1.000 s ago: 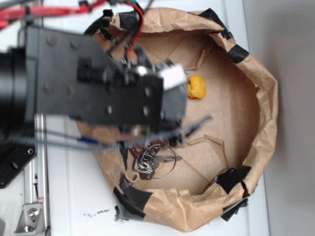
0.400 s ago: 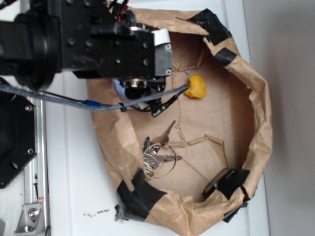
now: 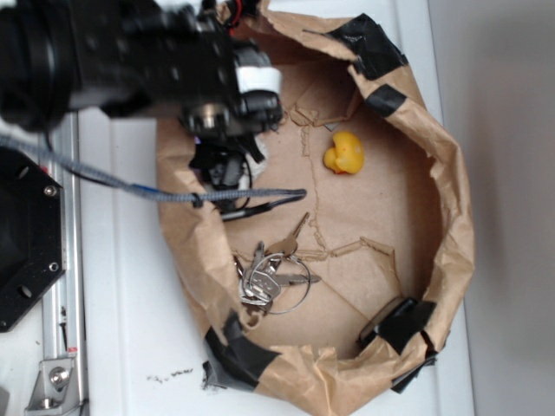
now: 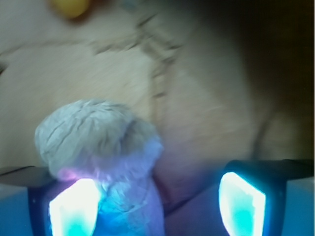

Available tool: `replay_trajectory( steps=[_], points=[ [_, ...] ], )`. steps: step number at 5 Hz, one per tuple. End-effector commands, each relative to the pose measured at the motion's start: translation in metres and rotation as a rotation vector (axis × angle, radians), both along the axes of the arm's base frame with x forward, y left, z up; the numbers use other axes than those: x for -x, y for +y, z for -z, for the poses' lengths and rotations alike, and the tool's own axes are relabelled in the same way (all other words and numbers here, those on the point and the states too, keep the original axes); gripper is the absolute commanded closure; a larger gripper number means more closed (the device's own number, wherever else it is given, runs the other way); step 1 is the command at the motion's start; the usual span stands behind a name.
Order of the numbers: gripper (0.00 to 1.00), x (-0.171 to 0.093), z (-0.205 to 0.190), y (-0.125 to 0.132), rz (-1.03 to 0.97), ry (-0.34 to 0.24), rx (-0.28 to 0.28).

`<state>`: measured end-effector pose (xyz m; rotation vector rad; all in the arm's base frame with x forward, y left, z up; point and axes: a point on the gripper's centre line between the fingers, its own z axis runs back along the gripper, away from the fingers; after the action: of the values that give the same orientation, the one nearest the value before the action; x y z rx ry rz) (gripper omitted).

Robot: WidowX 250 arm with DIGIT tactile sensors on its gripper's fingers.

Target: Grab the white paper.

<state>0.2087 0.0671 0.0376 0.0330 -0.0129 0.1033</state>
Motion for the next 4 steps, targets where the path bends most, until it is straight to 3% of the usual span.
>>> replay_trajectory(
  steps=[1,3,4],
  points=[
    [1.00,-0.016,-0.023,-0.003,-0.019,-0.035,0.034],
    [1.00,-0.057,-0.100,-0.046,0.071,-0.141,0.017],
    [1.00,-0.073,-0.119,-0.067,0.122,-0.163,0.022]
  ],
)
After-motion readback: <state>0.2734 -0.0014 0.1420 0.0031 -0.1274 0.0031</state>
